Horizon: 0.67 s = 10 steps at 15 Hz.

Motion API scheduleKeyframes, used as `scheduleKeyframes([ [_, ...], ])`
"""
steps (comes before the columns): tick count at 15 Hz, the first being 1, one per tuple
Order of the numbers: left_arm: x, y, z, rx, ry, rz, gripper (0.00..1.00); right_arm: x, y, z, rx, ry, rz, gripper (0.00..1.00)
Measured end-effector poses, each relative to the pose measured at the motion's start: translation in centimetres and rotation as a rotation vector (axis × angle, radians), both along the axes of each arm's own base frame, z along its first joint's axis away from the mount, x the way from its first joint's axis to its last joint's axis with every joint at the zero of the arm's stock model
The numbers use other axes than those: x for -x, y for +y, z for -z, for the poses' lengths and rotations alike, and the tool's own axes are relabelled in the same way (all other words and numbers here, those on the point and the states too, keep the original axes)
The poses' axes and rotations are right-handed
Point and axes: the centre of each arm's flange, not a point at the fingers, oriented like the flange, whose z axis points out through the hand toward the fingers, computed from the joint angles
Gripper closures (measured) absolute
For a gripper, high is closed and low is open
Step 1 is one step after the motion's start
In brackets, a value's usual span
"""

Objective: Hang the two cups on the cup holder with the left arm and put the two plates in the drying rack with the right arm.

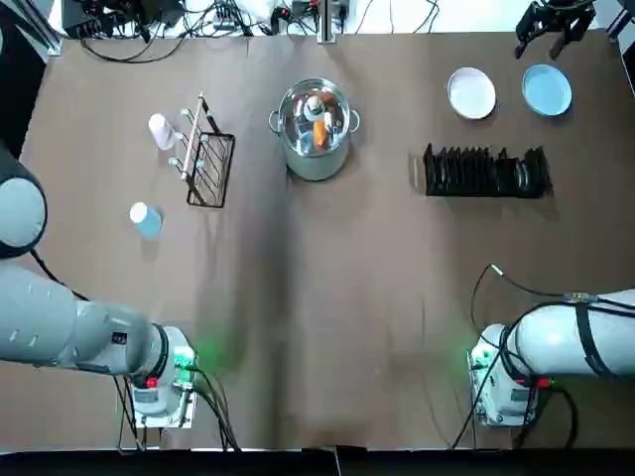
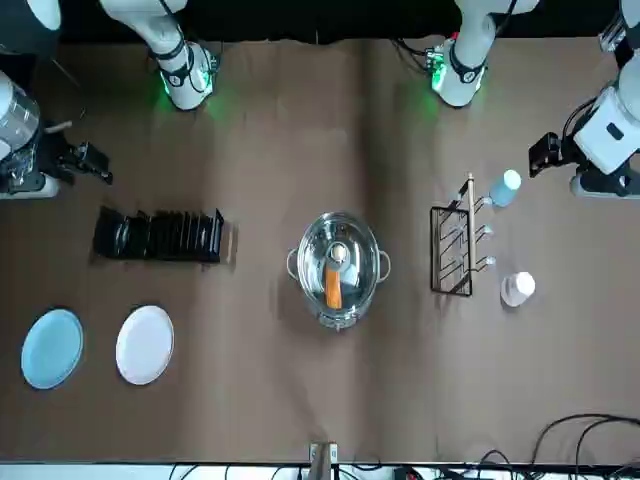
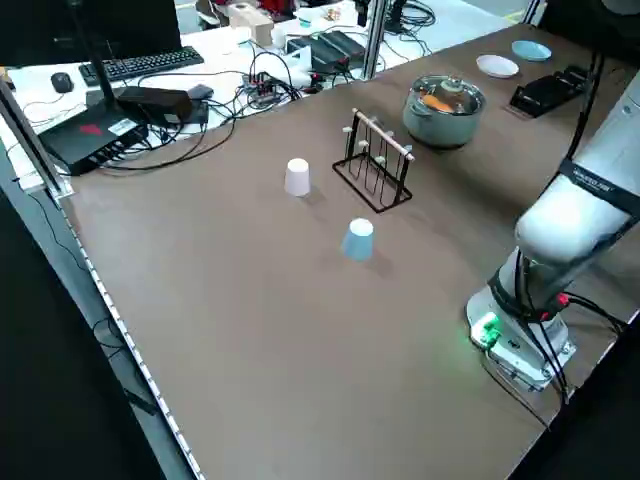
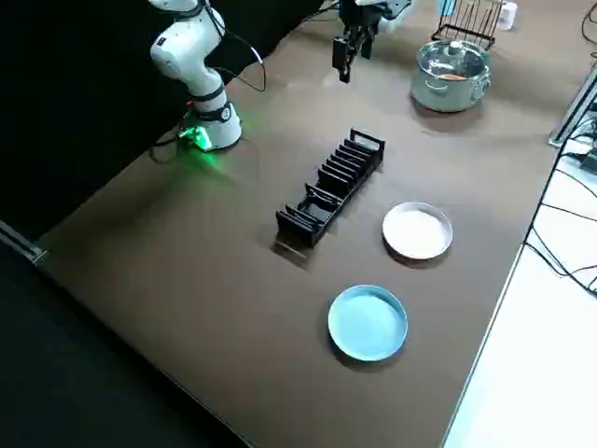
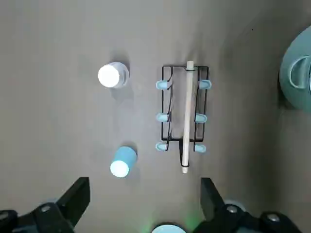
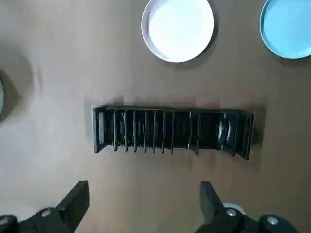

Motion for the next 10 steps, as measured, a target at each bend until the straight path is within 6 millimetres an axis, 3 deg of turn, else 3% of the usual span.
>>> scheduleKeyframes([
  [7,0.0,0.7,0.1,-0.001,0.003,-0.018,0.0,0.1,0.0,-1.3,0.002,-0.035,0.024,0.0],
  [10,-0.4,3.1,2.5,-0.004,0.044,-0.059,0.0,0.1,0.3,-1.3,0.003,-0.034,0.054,0.0],
])
